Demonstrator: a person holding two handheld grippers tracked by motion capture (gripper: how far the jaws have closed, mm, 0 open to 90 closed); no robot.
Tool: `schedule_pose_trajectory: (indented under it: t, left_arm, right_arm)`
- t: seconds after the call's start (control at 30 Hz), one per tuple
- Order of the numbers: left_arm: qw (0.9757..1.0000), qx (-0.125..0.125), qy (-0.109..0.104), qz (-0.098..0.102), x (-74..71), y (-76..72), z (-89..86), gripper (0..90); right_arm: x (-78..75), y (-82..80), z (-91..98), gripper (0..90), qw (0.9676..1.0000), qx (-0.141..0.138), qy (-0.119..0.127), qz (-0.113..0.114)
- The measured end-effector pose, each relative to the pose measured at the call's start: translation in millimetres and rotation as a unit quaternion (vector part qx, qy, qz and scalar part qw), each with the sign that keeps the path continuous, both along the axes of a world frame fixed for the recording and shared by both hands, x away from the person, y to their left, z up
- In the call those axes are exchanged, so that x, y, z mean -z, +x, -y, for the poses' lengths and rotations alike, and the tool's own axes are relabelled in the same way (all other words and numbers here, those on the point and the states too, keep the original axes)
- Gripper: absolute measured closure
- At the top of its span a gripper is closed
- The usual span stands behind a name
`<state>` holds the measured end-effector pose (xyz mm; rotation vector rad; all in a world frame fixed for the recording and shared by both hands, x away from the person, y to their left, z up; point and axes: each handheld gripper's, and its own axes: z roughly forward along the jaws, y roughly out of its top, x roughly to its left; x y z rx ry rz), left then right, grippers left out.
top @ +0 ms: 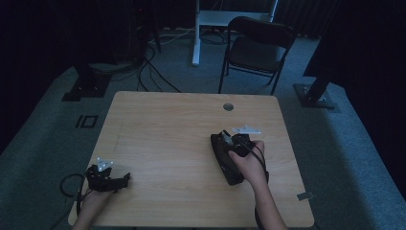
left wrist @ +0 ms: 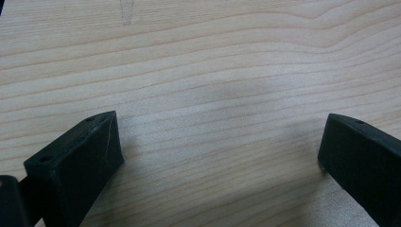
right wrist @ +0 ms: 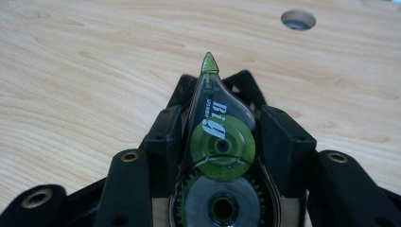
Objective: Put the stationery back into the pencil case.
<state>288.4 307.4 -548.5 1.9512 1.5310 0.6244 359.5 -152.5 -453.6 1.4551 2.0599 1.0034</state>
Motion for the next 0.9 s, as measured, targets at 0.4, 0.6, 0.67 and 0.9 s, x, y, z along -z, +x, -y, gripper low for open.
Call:
schedule_pose_trajectory:
  t: [0.4, 0.6, 0.67, 0.9]
  left_arm:
    - [1.0000, 0.000, 0.000, 0.000, 0.0, 0.0, 0.0, 0.6]
    - [1.0000, 0.000, 0.000, 0.000, 0.0, 0.0, 0.0, 0.6]
    - [1.0000, 0.000, 0.000, 0.000, 0.0, 0.0, 0.0, 0.6]
    - [1.0000, 0.000, 0.000, 0.000, 0.0, 0.0, 0.0, 0.6]
  right_arm:
    - [19.1, 3.7, -8.8, 50.8, 0.9991, 0.018, -0.023, -0.031]
    - [26.1, 6.7, -10.7, 50.8, 0.9984, 0.024, -0.028, -0.043]
    - [27.6, 7.9, -11.7, 50.8, 0.9979, 0.027, -0.034, -0.047]
    - [32.6, 12.4, -14.2, 50.8, 0.9964, 0.032, -0.045, -0.064]
